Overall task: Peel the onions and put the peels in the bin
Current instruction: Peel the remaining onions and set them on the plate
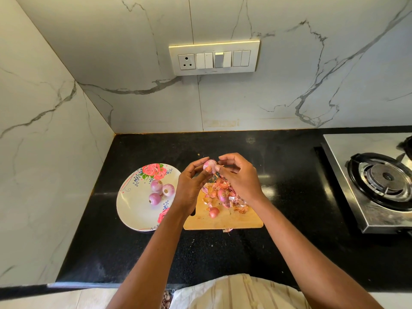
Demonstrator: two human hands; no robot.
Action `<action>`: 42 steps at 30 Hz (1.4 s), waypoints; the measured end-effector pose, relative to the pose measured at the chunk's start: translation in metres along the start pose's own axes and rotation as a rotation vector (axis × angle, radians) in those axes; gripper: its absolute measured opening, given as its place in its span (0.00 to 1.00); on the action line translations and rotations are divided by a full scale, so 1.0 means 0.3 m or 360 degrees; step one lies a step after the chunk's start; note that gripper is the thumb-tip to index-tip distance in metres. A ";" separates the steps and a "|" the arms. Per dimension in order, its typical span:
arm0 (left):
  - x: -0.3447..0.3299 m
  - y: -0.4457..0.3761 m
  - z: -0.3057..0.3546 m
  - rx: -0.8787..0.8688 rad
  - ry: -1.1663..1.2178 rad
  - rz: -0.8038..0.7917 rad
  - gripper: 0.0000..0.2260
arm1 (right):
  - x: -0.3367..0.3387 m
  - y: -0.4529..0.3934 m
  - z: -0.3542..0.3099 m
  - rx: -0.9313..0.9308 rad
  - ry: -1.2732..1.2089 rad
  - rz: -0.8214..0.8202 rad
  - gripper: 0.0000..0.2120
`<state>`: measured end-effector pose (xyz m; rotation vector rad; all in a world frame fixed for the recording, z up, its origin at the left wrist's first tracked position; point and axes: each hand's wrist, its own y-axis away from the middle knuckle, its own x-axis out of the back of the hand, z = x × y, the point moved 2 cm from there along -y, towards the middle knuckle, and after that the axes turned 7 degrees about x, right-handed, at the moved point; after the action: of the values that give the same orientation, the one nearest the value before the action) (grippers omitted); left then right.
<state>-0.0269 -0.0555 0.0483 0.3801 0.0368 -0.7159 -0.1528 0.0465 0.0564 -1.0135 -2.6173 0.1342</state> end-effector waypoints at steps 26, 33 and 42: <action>0.026 0.010 0.021 0.0142 0.0269 -0.0006 0.12 | 0.027 -0.002 0.124 -0.0272 0.0292 -0.0123 0.08; 0.004 0.003 0.012 0.0131 0.0278 -0.0046 0.15 | -0.001 -0.013 0.023 -0.0076 0.0074 -0.0113 0.11; -0.003 -0.002 0.022 0.0066 0.0165 -0.0079 0.15 | -0.018 -0.003 -0.002 0.0086 0.0183 0.0043 0.10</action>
<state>-0.0285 -0.0577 0.0545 0.4568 0.1298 -0.7462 -0.1495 0.0423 0.0558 -1.0078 -2.4840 0.1477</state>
